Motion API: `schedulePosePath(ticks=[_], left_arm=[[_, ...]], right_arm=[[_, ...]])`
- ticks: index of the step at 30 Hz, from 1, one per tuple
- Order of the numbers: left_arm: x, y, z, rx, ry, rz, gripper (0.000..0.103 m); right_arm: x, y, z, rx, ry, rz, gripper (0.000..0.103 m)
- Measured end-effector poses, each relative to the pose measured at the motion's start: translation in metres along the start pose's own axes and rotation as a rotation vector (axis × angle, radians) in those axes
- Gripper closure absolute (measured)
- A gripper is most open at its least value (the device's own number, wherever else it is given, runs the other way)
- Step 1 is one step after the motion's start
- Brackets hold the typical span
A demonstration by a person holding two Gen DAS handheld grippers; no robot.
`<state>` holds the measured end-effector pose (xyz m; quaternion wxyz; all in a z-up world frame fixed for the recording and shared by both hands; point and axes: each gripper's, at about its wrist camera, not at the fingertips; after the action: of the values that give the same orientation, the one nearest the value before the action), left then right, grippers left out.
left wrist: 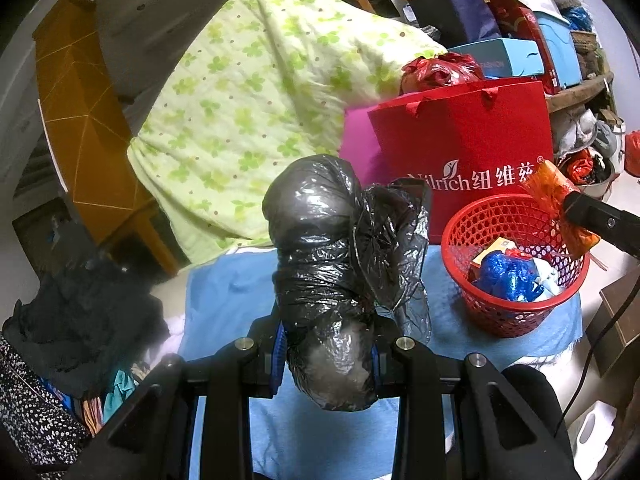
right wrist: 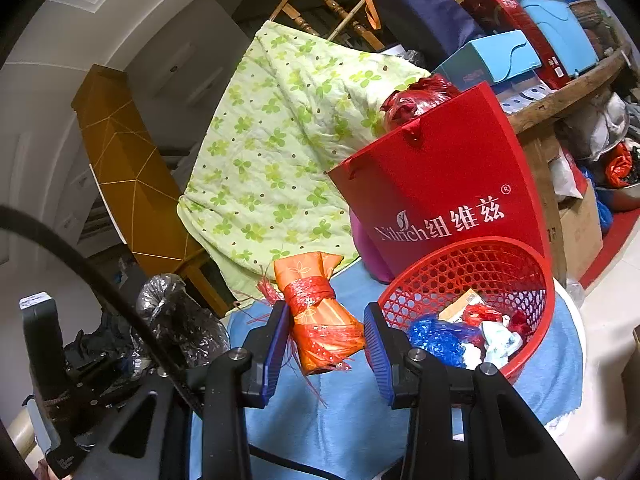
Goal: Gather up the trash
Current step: 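Carry the black plastic bag and orange wrapper toward the red mesh basket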
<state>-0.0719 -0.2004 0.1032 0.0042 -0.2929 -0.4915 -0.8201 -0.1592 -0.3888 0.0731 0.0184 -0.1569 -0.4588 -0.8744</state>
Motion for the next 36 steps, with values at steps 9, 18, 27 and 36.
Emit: schedulePosePath(ticks=[9,18,27,36], left_arm=[[-0.003,0.001,-0.009,-0.016,-0.015,0.004,0.068],[-0.005,0.001,-0.017,-0.033,-0.024,0.009,0.068],[-0.006,0.0,-0.02,-0.05,-0.038,0.014,0.068],[-0.008,0.0,-0.025,-0.065,-0.052,0.02,0.068]], right_arm=[[0.001,0.001,-0.009,-0.014,-0.007,0.0,0.062],[0.002,0.001,-0.016,-0.026,-0.013,0.004,0.062],[0.001,0.0,-0.022,-0.043,-0.022,0.009,0.062],[0.001,0.0,-0.031,-0.062,-0.034,0.01,0.062]])
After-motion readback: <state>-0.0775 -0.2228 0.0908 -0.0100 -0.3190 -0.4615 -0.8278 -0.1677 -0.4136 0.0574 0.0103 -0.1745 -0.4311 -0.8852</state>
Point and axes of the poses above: each gripper's, at about its wrist camera, not at the fingertips, and x roughly against the way its jaws point, z to its left, y to its top, and after that the axes turned 8 degrees about -y, right-handed
